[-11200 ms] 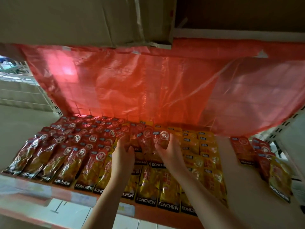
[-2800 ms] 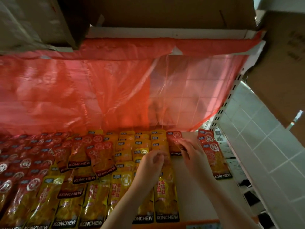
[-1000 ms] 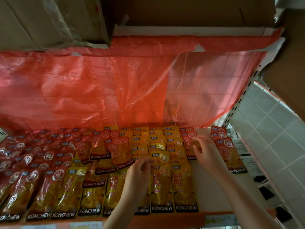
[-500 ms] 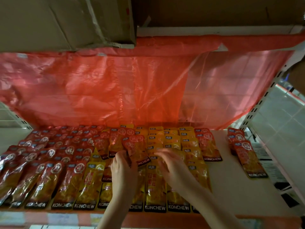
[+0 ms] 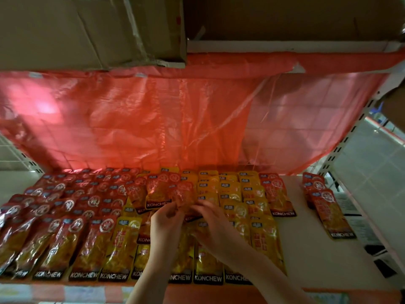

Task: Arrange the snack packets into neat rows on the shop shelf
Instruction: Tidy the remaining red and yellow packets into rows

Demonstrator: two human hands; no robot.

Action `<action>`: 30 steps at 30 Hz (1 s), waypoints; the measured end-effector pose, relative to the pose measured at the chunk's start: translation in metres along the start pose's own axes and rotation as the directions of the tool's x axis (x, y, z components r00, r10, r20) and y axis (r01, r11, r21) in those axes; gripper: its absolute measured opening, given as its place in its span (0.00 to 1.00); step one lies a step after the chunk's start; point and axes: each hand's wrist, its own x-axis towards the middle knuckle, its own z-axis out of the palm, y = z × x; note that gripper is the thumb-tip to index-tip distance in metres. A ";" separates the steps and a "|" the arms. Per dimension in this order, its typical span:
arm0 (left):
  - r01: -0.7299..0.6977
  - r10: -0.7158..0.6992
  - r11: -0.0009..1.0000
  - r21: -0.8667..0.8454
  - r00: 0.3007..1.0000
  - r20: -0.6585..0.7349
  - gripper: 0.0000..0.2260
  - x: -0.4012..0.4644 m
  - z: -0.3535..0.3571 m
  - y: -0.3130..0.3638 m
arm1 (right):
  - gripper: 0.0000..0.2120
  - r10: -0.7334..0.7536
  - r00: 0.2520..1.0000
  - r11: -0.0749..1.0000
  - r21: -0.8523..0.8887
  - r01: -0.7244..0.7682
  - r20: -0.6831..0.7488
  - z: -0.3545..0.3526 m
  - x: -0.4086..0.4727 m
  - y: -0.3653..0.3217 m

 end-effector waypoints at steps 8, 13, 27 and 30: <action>-0.044 0.073 0.992 -0.118 0.964 0.255 0.10 -0.025 0.023 0.028 | 0.24 -0.073 0.946 0.992 -0.124 0.035 -0.315 -0.028 -0.020 0.004; -0.159 0.195 0.980 -0.118 0.881 0.430 0.07 -0.036 0.050 0.033 | 0.15 -0.046 0.866 0.996 -0.093 -0.001 -0.497 -0.055 -0.040 0.019; -0.346 0.252 0.925 0.158 0.869 0.425 0.12 -0.023 0.074 0.014 | 0.31 0.163 0.842 0.938 -0.185 -0.294 -0.514 -0.097 -0.076 0.117; -0.326 0.234 0.931 0.167 0.880 0.412 0.11 -0.018 0.074 0.009 | 0.32 0.167 0.860 0.924 -0.228 -0.307 -0.482 -0.094 -0.075 0.125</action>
